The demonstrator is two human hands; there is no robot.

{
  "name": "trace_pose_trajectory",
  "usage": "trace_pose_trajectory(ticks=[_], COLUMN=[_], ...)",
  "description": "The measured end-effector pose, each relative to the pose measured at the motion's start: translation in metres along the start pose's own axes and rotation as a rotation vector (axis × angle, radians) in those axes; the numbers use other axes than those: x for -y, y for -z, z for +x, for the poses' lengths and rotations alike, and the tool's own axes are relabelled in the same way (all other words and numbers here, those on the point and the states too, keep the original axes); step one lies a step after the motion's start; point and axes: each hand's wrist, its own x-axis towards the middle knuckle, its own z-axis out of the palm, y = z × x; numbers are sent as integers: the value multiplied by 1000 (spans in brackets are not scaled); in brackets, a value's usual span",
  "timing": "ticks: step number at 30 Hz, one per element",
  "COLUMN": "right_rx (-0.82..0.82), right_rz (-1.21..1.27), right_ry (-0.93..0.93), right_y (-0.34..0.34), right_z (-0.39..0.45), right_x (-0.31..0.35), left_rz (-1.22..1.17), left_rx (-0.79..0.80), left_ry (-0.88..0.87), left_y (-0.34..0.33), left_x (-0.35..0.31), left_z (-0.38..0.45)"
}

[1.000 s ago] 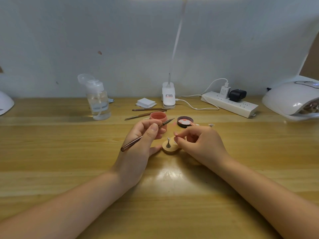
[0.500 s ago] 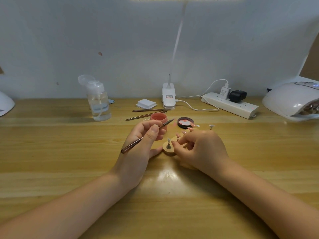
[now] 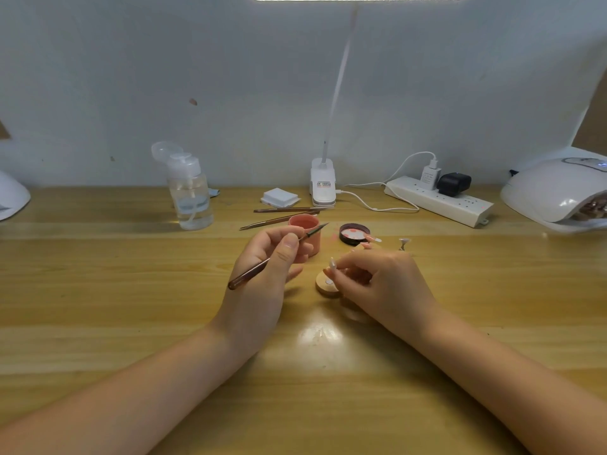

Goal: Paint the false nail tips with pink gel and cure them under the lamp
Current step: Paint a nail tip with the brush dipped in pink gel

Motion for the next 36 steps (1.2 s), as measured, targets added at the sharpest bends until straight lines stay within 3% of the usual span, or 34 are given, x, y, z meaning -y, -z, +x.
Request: trace_pose_trajectory(ticks=[9,14,22,31,36], right_rx=[-4,-36,-137,-153,-149], right_rz=[14,36,164,182,193], right_ry=[43,129,57,52,44], right_y=[0,-2,-3,-5,-5], right_z=[1,2,1,1,1], right_x=[-4,-4,-7,-7,-7], left_rz=[372,519,861,929,661], left_rx=[-149,-123,77,147,-55], left_ry=[-238,-106,106,321,349], left_y=[13,15,2,-10,3], left_x=[-13,-25,-48,-39,-44], left_z=[24,55,112,127,128])
